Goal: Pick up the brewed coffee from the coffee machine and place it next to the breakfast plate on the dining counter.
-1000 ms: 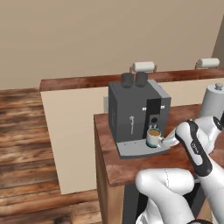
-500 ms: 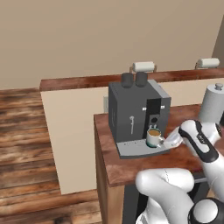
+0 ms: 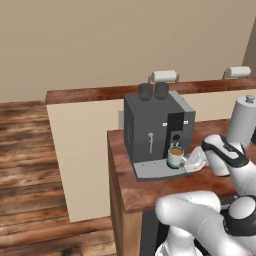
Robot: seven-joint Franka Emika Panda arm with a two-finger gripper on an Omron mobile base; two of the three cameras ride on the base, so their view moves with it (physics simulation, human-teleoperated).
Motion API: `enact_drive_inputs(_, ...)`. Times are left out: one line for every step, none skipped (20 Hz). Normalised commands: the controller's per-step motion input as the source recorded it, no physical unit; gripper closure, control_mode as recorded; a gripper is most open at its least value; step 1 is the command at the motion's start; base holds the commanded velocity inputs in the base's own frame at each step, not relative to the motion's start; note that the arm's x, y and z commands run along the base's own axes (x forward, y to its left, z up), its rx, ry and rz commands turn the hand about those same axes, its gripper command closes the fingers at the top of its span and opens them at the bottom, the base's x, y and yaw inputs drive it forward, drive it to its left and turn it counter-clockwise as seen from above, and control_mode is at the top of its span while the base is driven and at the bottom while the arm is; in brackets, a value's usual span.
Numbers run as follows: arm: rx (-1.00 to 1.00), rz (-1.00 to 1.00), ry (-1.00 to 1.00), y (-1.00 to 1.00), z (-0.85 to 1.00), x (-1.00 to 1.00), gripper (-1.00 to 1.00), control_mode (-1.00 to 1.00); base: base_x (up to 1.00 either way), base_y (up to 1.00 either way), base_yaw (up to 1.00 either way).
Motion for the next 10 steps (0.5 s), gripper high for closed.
enact_drive_inputs(0.01, 0.08, 0.0, 0.0, -0.18, 0.21, -1.0, -1.0, 0.0, 0.0, 0.0)
enact_drive_inputs(0.0, 0.07, 0.0, 0.0, -0.16, 0.22, -1.0, -1.0, 0.0, 0.0, 0.0)
enact_drive_inputs(0.0, 0.06, 0.0, 0.0, -0.16, 0.24, -1.0, -1.0, 0.0, 0.0, 0.0)
enact_drive_inputs(0.0, 0.05, 0.0, 0.0, -0.16, 0.24, -1.0, -1.0, 0.0, 0.0, 0.0)
enact_drive_inputs(0.0, 0.03, 0.0, 0.0, -0.14, 0.26, -1.0, -1.0, 0.0, 0.0, 0.0)
enact_drive_inputs(0.0, 0.03, 0.0, 0.0, -0.14, 0.26, -1.0, -1.0, 0.0, 0.0, 0.0)
enact_drive_inputs(0.0, 0.02, 0.0, 0.0, -0.13, 0.26, -1.0, -1.0, 0.0, 0.0, 0.0)
enact_drive_inputs(0.0, 0.01, -0.01, 0.0, -0.12, 0.26, -1.0, -1.0, 0.0, 0.0, 0.0)
enact_drive_inputs(0.0, 0.01, -0.01, 0.0, -0.13, 0.25, -1.0, -1.0, 0.0, 0.0, 0.0)
enact_drive_inputs(0.0, 0.01, -0.01, 0.0, -0.14, 0.22, -1.0, -1.0, 0.0, 0.0, 0.0)
